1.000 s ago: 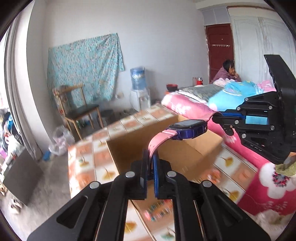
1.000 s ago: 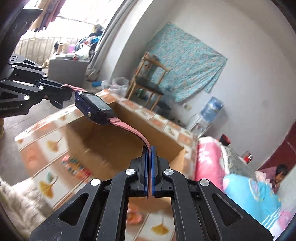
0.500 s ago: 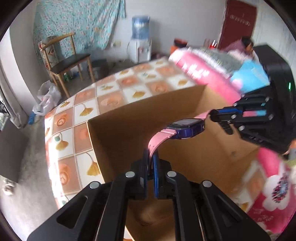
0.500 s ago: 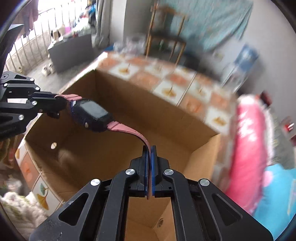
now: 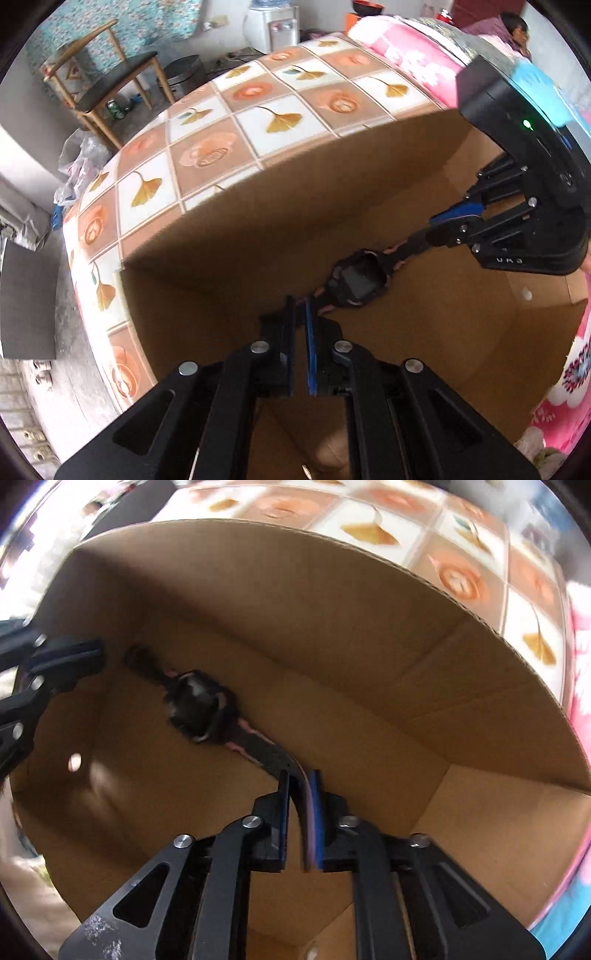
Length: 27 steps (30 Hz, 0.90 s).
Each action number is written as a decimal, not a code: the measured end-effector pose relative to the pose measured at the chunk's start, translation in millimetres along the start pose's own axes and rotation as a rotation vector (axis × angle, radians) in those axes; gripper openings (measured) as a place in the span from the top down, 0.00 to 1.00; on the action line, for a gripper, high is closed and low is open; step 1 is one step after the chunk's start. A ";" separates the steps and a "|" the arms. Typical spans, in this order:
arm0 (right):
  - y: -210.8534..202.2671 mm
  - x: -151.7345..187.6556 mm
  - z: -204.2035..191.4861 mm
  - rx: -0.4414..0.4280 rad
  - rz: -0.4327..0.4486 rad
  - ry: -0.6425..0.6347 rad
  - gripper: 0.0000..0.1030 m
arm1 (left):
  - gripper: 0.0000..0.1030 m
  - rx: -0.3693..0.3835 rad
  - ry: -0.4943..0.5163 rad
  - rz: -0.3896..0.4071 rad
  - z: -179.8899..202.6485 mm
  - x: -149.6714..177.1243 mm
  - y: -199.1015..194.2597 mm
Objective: Organize jewelry
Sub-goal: 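Carry the watch into the cardboard box and release it from both tools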
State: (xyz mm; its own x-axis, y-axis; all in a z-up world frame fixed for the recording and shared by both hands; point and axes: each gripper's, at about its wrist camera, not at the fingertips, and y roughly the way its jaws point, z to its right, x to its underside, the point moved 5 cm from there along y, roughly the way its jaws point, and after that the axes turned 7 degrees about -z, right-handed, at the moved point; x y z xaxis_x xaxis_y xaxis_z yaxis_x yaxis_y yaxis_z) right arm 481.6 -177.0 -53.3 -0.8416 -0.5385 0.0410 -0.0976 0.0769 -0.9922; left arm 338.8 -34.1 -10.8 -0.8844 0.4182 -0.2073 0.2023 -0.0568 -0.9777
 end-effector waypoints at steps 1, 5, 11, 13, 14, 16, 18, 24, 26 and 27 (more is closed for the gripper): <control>-3.5 0.2 -1.3 0.007 0.021 0.004 0.78 | 0.95 -0.002 -0.004 0.015 -2.0 -1.3 -3.1; -26.9 3.3 -0.1 0.106 0.156 0.051 0.64 | 0.86 -0.007 -0.035 0.111 -9.5 9.6 -31.5; -28.5 17.7 -43.9 -0.056 0.197 -0.017 0.54 | 0.45 -0.057 -0.114 0.310 -21.6 50.7 -91.3; -12.1 18.7 -62.1 -0.046 0.148 -0.056 0.54 | 0.36 -0.081 -0.140 0.353 -22.4 66.8 -100.4; -3.6 19.0 -71.0 -0.031 0.124 -0.077 0.54 | 0.33 -0.089 -0.155 0.365 -23.3 74.2 -101.1; 11.4 18.7 -87.9 0.011 0.085 -0.110 0.54 | 0.33 -0.118 -0.193 0.370 -24.0 90.0 -94.3; 23.5 18.1 -100.4 0.056 0.049 -0.143 0.53 | 0.33 -0.114 -0.211 0.364 -22.7 98.8 -84.5; 24.7 15.6 -127.1 0.127 0.079 -0.168 0.68 | 0.33 -0.022 -0.258 0.340 -25.1 108.6 -55.5; 25.2 17.1 -135.2 0.150 0.098 -0.182 0.73 | 0.34 0.001 -0.255 0.342 -24.7 106.8 -51.7; 25.2 20.8 -141.6 0.155 0.109 -0.194 0.74 | 0.34 0.016 -0.245 0.345 -22.2 106.2 -50.9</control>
State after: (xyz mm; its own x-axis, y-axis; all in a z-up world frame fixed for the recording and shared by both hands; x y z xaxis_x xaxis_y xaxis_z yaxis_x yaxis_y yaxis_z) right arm 386.4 -67.4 -60.9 -0.7236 -0.6861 -0.0755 0.0831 0.0219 -0.9963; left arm 243.9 33.4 17.8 -0.8404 0.1444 -0.5224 0.4989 -0.1702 -0.8498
